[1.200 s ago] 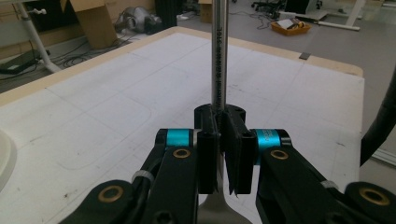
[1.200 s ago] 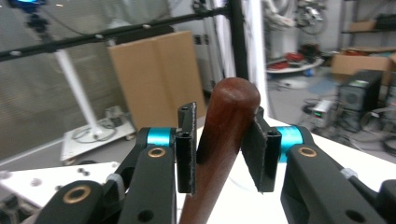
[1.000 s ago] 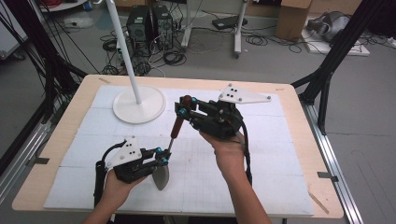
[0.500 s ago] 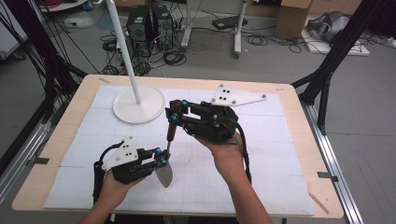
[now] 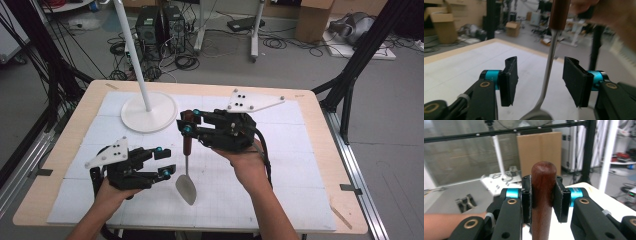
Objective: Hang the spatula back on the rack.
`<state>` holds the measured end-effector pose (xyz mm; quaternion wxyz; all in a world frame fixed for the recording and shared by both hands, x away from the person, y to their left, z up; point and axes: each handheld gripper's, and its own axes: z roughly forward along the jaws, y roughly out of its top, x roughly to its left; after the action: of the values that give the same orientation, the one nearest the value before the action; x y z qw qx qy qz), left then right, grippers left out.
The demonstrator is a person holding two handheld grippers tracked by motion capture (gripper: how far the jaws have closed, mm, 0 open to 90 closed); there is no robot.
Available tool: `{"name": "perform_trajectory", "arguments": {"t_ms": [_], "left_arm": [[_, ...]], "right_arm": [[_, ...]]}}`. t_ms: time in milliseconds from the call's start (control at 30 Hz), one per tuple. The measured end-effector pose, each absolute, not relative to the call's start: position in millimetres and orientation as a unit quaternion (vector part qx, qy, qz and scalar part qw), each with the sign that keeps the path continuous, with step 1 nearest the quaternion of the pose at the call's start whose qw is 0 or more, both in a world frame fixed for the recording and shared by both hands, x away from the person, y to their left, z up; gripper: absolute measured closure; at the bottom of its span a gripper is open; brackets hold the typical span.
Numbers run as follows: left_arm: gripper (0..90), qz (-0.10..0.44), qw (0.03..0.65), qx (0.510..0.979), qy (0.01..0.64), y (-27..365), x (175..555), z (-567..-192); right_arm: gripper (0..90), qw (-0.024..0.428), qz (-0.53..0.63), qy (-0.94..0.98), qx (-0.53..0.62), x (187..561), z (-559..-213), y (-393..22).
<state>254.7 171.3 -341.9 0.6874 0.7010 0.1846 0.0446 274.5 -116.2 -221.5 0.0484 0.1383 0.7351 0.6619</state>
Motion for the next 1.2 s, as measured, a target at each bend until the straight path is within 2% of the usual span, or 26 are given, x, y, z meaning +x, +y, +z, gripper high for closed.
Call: {"name": "perform_trajectory", "arguments": {"t_ms": [167,400,1200], "left_arm": [[40.2,0.028,0.698,0.7,0.151,173.2,257.8,-326.7],[41.2,0.024,0.685,0.716,0.131,167.1,258.6,-317.5],[59.1,0.002,0.681,0.729,0.072,140.4,264.3,-300.2]], "right_arm": [[72.3,0.022,0.66,0.745,0.094,276.4,-223.3,-111.8],[72.3,0.003,0.659,0.749,0.073,280.3,-226.8,-106.3],[72.3,-0.031,0.665,0.746,0.032,281.1,-228.3,-99.9]]}}
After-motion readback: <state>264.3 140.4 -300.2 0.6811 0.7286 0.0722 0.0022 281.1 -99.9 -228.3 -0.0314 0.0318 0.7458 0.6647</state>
